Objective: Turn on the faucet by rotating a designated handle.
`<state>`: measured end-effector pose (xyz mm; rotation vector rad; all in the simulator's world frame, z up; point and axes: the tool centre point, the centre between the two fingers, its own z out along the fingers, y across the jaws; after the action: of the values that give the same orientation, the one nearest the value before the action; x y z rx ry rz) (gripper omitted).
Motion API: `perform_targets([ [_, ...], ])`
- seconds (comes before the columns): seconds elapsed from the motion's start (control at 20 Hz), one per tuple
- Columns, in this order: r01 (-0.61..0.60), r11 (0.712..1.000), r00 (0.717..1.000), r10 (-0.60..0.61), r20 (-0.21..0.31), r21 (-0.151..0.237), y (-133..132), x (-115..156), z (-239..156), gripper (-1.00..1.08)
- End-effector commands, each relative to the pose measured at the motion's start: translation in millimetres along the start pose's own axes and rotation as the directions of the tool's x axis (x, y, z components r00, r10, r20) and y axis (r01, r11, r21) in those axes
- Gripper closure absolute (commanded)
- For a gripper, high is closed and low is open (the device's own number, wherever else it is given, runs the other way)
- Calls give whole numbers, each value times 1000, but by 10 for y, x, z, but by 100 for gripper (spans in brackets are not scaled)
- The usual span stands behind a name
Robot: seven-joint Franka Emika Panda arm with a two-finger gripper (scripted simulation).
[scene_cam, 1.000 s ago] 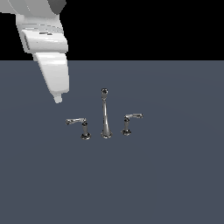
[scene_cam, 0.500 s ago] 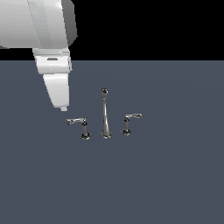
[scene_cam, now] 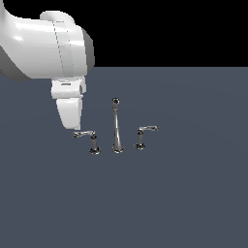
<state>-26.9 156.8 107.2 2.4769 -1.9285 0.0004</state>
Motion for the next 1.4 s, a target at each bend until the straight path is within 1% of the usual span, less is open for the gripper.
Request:
perform_targets([
  [0.0, -32, 999, 999, 32, -1, 1, -75, 30, 84, 108],
  [0.3, -77, 997, 997, 77, 0, 1, -181, 76, 203, 108],
  [0.7, -84, 996, 996, 84, 1, 2, -198, 85, 215, 108],
  [1.3, -85, 996, 996, 85, 2, 2, 188, -134, 215, 108],
  [1.35, -85, 996, 996, 85, 2, 2, 188, -134, 215, 108],
])
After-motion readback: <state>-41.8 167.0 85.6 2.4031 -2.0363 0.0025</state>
